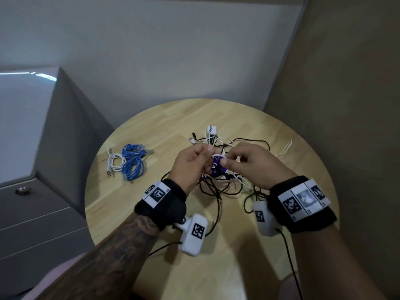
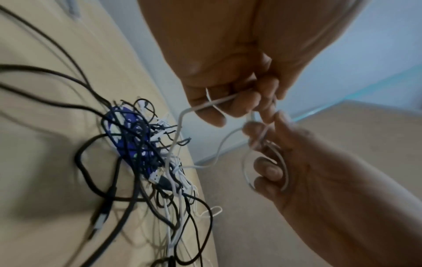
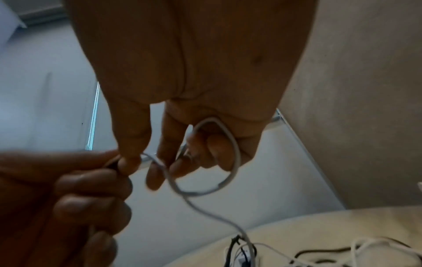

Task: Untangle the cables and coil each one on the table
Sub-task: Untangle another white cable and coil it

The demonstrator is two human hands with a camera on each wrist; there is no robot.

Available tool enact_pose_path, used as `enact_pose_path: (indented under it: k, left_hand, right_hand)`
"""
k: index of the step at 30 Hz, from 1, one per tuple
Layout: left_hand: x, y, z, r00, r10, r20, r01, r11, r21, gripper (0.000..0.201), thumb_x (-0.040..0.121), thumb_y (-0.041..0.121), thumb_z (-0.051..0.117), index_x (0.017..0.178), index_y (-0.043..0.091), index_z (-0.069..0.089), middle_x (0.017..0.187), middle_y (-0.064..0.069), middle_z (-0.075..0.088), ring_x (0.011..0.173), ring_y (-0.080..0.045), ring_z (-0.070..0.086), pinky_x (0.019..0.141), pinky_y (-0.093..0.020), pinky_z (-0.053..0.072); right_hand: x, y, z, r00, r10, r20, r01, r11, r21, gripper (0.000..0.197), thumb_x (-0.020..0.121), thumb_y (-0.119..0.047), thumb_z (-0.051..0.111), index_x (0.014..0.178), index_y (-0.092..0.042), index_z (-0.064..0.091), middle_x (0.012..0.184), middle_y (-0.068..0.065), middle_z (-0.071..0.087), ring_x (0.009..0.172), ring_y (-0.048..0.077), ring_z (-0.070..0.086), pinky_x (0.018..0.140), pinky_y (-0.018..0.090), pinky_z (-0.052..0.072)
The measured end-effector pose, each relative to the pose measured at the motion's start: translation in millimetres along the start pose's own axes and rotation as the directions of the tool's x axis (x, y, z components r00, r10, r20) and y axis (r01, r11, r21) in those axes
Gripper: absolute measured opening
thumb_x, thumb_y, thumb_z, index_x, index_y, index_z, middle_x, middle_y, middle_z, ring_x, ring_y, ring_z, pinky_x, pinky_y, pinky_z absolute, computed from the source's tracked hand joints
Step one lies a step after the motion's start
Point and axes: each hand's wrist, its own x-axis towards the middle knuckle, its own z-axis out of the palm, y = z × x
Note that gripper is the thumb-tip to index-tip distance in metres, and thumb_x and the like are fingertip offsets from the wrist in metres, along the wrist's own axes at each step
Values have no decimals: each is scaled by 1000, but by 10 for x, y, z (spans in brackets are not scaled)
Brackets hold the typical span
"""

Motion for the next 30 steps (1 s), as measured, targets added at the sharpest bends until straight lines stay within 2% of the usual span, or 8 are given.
enact_pose_path:
  k: [7,14,17,18,20,23,26,30]
  left_hand:
    - [-61,-39,-110,980,-4,198,-20,993,118,10,90,-5,61,87,4,61,72,0,62,65,-12,58,67,-22,51]
    - [-65,-294,-230,968,-95,232,32,965,260,7,88,6,65,85,13,65,89,-10,70,87,-19,63,83,-25,50]
    - [-46,-250,-209,991,-68,112,42,975,216,11,92,2,61,93,9,70,86,-13,73,82,-20,68,78,-23,54]
    - [-32,-194,-202,998,-39,49,28,978,207,12,93,3,61,97,6,72,82,-12,73,76,-17,69,73,-22,54]
    - [-4,-54,-183,998,19,-52,-10,986,165,17,94,1,59,105,-2,71,75,-11,70,61,-8,65,58,-14,48]
    - [30,123,-142,992,101,-71,-91,986,141,20,94,0,58,111,-5,69,77,-10,67,54,-1,60,50,-11,43]
    - [24,209,-109,990,139,-14,-134,972,194,17,93,4,62,105,-2,73,75,-5,71,57,-6,60,55,-18,46]
    - [-25,214,-101,990,138,25,-140,973,181,16,94,4,61,104,-1,72,78,-18,69,61,-11,61,59,-21,48]
  right_hand:
    - [-57,-303,-142,941,-50,-334,225,830,510,28,98,-27,57,74,-14,61,83,3,63,76,10,54,74,25,44]
    - [-54,-478,-348,931,108,-348,341,81,937,27,98,-21,51,73,-12,52,107,13,72,113,31,68,95,43,55]
    - [-70,-435,-367,947,137,-289,303,-90,949,31,100,-24,45,69,-18,48,76,4,65,73,22,68,75,36,56]
    - [-67,-414,-366,944,155,-291,296,-12,955,28,97,-25,47,70,-19,45,66,1,55,57,20,57,63,30,51]
    - [-66,-325,-332,909,180,-377,281,405,870,21,90,-20,56,73,-20,45,61,2,47,46,19,41,49,24,37]
    - [-65,-216,-130,942,43,-333,85,929,359,16,88,-25,74,96,-26,60,63,-4,57,48,15,52,48,24,42]
    - [-23,-176,30,977,-12,-211,39,991,125,24,83,-55,67,100,-38,69,82,-15,70,68,1,62,66,30,52]
    - [25,-128,8,986,-34,-163,37,999,16,19,87,-55,62,88,-37,67,80,-12,68,78,13,64,72,43,55]
